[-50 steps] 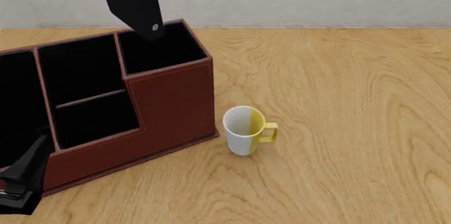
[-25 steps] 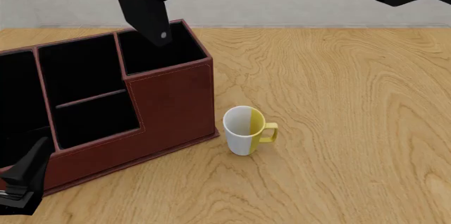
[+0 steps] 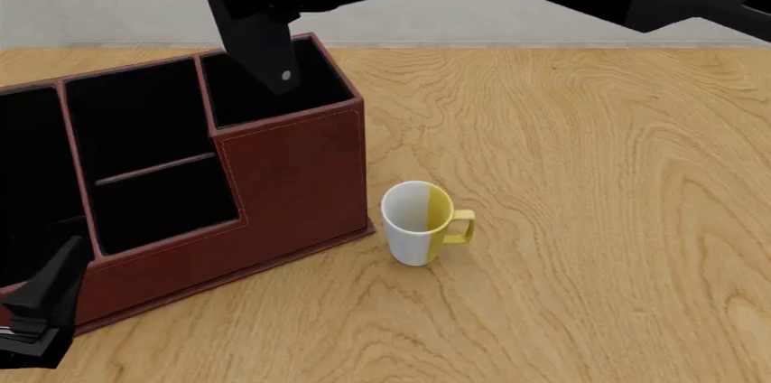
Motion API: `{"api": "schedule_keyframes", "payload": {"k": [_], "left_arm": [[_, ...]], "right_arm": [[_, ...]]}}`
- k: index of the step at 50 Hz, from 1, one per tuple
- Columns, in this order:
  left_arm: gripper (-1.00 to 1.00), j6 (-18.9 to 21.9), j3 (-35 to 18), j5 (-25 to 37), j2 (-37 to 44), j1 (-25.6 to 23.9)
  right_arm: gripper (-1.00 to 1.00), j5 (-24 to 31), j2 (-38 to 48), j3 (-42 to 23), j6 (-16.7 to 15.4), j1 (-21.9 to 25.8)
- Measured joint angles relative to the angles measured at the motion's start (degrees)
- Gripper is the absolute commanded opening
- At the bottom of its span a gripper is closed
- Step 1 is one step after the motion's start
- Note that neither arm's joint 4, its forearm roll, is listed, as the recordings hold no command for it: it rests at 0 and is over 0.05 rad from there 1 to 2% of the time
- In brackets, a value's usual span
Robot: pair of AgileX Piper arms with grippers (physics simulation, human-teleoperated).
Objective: Pick up the book and place it in the right compartment of the caddy.
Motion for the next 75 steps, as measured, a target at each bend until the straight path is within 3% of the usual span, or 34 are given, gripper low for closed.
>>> {"api": "schedule_keyframes", "payload": {"k": [75], "left_arm": [[1.00, 0.70, 0.00, 0.88, 0.00, 0.20]], "right_arm": [[-1.00, -11.01, 2.83, 10.56, 3.49, -1.27]]}}
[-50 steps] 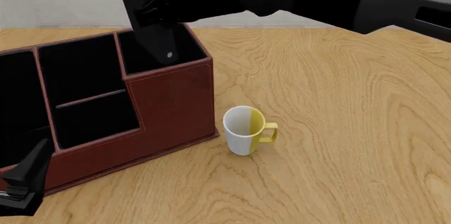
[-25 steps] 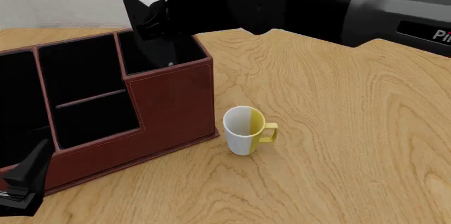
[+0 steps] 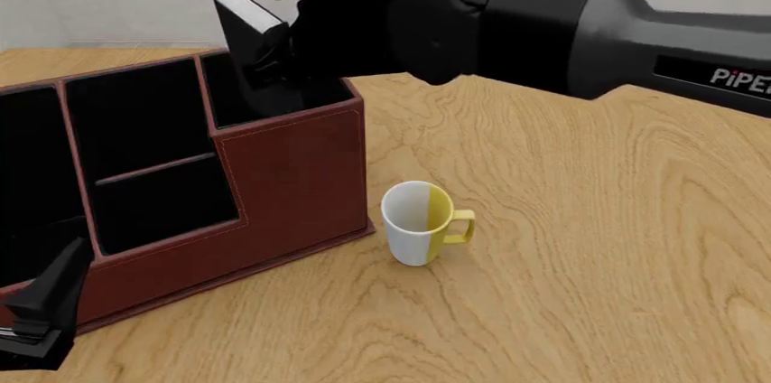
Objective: Pick up the book and place it in the right compartment of the caddy.
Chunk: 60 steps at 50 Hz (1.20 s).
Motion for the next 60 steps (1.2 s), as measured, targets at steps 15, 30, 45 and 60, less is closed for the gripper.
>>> {"api": "schedule_keyframes", "payload": {"k": [15, 30, 45, 60], "left_arm": [[1.00, 0.12, 0.00, 0.00, 0.00, 0.11], [1.00, 0.17, 0.00, -0.05, 0.00, 0.22], [1.00, 0.29, 0.00, -0.01, 0.00, 0.40], [1.00, 0.36, 0.00, 0.08, 0.00, 0.34]], "right_arm": [[-1.00, -2.03, 0.69, 1.94, 0.56, 0.10], [-1.00, -3.84, 1.67, 3.62, 1.05, 0.24], [-1.00, -4.55, 2.42, 3.92, 1.19, 0.08], [1.00, -4.41, 2.54, 2.99, 1.45, -0.29]]}}
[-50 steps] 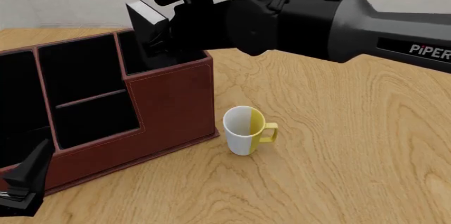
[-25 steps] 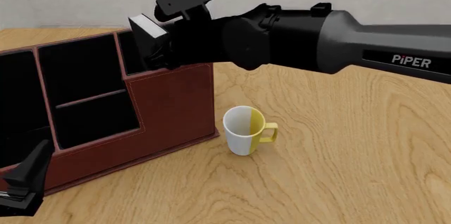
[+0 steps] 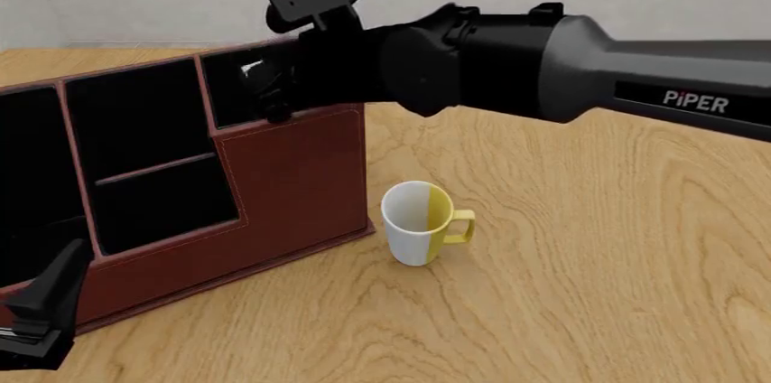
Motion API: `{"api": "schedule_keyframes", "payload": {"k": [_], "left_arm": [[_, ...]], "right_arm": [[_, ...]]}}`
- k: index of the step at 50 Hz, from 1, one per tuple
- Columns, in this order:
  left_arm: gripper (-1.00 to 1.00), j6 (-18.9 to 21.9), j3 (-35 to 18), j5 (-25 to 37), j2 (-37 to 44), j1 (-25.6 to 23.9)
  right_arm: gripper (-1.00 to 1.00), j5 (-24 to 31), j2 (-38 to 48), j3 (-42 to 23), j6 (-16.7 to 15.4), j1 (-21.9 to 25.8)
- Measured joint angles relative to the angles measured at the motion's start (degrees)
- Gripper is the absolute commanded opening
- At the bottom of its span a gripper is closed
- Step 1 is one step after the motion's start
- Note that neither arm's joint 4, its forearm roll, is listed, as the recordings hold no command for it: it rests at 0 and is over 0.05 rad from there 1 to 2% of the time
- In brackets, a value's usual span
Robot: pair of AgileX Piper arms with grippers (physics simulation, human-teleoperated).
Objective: Pick up the book and place it in the right compartment of the caddy.
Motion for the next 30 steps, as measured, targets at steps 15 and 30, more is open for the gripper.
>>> {"api": "schedule_keyframes", "payload": {"k": [15, 30], "left_arm": [[1.00, 0.04, 0.00, 0.10, 0.00, -0.08], [1.00, -0.03, 0.00, 0.11, 0.00, -0.07]], "right_arm": [[1.00, 0.10, -0.22, -0.60, 0.36, -0.16], [1.00, 0.93, -0.59, -1.67, 0.35, -0.26]]}}
